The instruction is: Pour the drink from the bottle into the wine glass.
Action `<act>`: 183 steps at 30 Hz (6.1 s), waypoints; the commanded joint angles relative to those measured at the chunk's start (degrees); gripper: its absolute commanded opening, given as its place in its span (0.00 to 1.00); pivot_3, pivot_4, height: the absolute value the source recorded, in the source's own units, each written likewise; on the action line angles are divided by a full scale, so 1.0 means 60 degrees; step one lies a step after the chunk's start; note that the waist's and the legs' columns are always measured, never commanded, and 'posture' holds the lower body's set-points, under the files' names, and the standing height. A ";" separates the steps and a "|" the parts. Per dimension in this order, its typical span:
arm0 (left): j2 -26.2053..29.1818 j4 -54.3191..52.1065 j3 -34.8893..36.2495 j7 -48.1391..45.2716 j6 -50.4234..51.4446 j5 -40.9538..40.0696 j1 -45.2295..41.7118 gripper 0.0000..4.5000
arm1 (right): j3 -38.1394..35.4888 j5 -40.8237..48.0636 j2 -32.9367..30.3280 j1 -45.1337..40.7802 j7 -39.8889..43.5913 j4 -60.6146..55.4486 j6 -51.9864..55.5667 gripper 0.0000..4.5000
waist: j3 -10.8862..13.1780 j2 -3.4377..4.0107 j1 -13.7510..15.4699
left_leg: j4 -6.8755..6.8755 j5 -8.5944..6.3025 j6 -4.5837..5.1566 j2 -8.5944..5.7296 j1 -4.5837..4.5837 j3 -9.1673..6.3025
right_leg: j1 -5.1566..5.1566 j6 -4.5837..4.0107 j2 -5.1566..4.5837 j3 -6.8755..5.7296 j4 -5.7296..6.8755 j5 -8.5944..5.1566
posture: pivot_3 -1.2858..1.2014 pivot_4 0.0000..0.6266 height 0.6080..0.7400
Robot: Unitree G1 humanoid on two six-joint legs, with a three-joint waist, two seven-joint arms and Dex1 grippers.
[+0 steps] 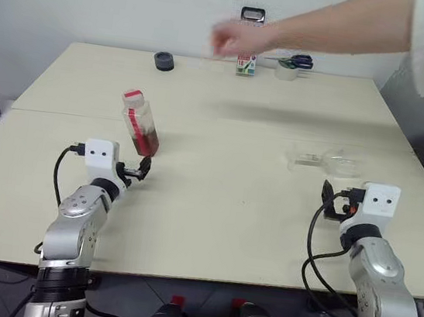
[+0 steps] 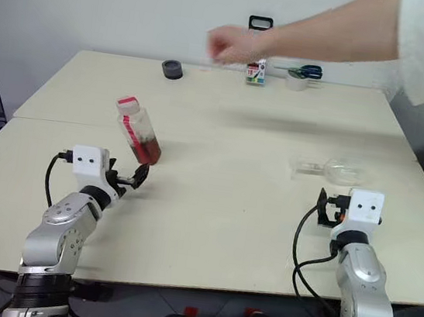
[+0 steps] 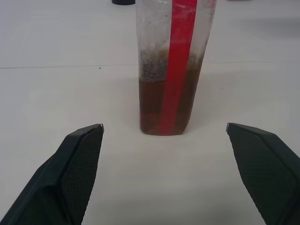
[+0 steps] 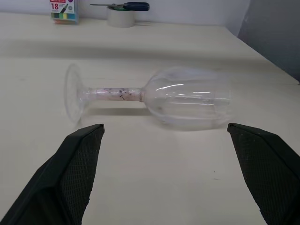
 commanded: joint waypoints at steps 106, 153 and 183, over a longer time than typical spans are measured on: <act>0.0368 0.4666 -0.0097 -0.0752 -0.3227 0.0471 -0.4138 0.62 | 0.0559 0.6889 -0.3090 -0.3331 0.3600 -0.1447 0.2750 1.00 | 0.0016 0.0004 0.0030 | 0.0015 -0.0004 0.0008 -0.0015 -0.0066 -0.0028 | -0.0026 0.0012 -0.0027 -0.0032 -0.0033 0.0013 | 0.52 0.24 1.00; 0.0707 0.2927 -0.3509 -0.9818 -0.0098 -0.1952 -0.7039 0.39 | 0.0732 0.8843 -0.2661 -0.7261 0.0745 -0.0877 0.5038 1.00 | 0.0026 0.0012 -0.0033 | 0.0019 -0.0018 0.0034 -0.0016 -0.0080 -0.0005 | -0.0048 0.0012 -0.0019 -0.0011 -0.0028 0.0012 | 0.52 0.24 1.00; 0.0436 0.3661 -0.3373 -0.9631 -0.0854 -0.1448 -0.7275 0.39 | 0.1457 0.7334 -0.0895 -0.7190 -0.0841 -0.0954 0.5121 0.42 | 0.0026 0.0012 -0.0048 | 0.0019 -0.0026 0.0050 -0.0018 -0.0091 0.0011 | -0.0081 0.0012 -0.0018 0.0006 -0.0003 0.0012 | 0.52 0.24 1.00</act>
